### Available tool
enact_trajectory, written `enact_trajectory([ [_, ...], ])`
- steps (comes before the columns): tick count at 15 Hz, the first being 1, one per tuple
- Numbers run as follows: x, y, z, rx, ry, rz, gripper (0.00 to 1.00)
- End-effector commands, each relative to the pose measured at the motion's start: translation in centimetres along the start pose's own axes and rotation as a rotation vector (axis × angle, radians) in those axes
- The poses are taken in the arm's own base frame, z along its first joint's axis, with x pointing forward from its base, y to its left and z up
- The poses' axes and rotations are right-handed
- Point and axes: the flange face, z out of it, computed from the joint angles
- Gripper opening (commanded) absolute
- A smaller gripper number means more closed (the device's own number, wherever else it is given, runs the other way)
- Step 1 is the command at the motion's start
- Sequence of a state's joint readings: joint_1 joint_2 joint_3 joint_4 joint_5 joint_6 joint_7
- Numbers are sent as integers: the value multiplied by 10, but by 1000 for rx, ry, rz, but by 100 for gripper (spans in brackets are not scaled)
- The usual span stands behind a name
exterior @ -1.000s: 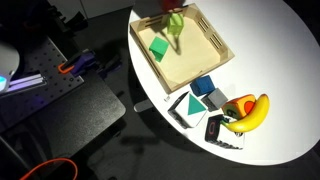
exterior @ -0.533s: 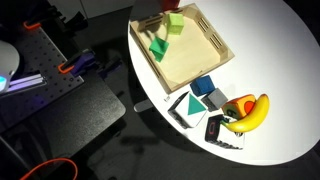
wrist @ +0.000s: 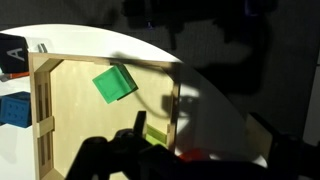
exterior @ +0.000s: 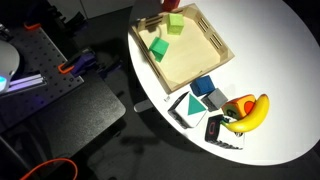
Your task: Remove the pink block from the wooden tray
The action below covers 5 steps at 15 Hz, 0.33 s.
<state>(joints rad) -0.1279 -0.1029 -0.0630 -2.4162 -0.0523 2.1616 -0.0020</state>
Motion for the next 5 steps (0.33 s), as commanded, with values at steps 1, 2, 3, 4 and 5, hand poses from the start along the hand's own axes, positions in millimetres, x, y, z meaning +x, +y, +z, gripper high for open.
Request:
enact_trajectory([
  [1, -1, 0, -1, 1, 10, 1, 100],
  [2, -3, 0, -2, 1, 17, 1, 100],
  [3, -3, 1, -2, 1, 19, 2, 100],
  [4, -4, 1, -2, 2, 19, 2, 100],
  [5, -4, 1, -2, 2, 19, 2, 100],
])
